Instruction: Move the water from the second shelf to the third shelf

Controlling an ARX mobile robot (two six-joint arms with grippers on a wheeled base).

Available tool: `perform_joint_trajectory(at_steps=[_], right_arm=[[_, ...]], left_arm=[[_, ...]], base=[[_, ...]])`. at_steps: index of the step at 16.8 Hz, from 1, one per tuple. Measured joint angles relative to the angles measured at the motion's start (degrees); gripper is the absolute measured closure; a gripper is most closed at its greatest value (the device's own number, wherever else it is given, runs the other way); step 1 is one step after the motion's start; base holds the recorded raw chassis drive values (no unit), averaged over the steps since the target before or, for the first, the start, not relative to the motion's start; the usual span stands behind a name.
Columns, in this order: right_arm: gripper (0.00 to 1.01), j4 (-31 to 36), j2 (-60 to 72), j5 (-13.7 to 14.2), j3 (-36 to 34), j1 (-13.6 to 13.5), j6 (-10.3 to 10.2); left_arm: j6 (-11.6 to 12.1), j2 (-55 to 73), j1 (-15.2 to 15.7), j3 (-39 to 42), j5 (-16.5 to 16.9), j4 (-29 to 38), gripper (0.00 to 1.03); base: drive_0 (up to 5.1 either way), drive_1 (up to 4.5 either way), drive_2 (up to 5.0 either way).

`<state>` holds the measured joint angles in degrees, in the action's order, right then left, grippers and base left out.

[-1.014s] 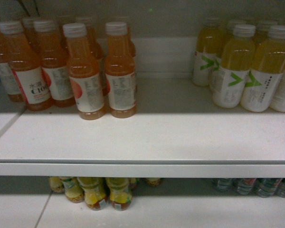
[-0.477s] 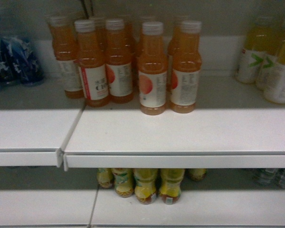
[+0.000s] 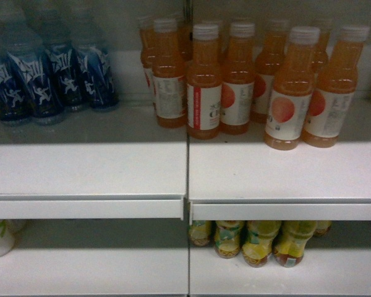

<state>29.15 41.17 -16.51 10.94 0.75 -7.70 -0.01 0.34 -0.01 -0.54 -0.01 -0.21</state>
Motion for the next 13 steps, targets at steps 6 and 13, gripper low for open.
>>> perform_joint_trajectory(at_steps=[6, 13], right_arm=[[0.59, -0.1, 0.0, 0.0, 0.0, 0.0, 0.0], [0.59, 0.0, 0.1, 0.1, 0.0, 0.0, 0.0]], left_arm=[[0.0, 0.0, 0.0, 0.0, 0.0, 0.0, 0.05], [0.0, 0.0, 0.0, 0.0, -0.1, -0.1, 0.05]], base=[[-5.0, 2.39, 2.4], [-5.1, 2.34, 2.3]])
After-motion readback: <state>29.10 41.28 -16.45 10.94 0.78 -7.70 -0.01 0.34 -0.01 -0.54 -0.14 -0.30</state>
